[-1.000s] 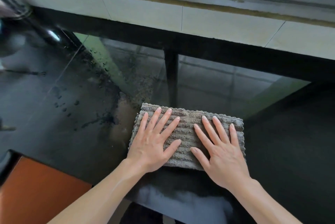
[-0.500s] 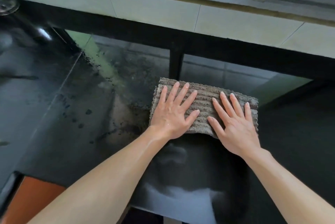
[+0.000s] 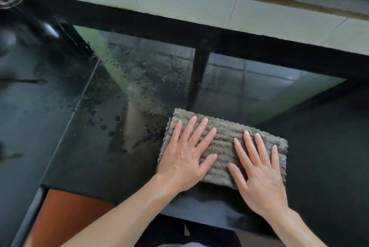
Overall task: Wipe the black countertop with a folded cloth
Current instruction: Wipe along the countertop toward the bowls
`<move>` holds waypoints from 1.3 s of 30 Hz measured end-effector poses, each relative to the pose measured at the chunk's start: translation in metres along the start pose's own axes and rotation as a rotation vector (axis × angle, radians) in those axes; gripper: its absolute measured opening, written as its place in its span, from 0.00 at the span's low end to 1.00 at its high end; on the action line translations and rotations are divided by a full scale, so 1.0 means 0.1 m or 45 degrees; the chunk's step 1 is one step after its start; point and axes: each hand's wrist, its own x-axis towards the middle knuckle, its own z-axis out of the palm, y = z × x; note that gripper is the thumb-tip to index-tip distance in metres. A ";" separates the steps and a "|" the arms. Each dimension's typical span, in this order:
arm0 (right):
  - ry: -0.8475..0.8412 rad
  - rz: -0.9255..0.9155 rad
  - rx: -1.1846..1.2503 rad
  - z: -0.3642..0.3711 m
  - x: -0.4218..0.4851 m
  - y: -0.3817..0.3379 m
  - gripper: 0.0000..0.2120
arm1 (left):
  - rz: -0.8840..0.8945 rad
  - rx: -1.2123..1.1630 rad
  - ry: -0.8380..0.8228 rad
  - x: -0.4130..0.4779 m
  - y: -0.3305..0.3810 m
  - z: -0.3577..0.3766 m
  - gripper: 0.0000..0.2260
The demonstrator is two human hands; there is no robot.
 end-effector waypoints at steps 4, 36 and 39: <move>0.009 -0.098 0.011 0.11 -0.35 -0.15 0.30 | -0.061 0.001 0.008 -0.48 0.07 0.07 0.28; -0.053 -0.401 -0.060 0.15 0.41 -0.70 0.30 | -0.336 -0.042 0.118 -0.67 -0.66 0.04 0.28; -0.056 -0.397 -0.053 0.15 0.35 -0.77 0.29 | -0.328 -0.054 0.123 -0.76 -0.68 0.03 0.28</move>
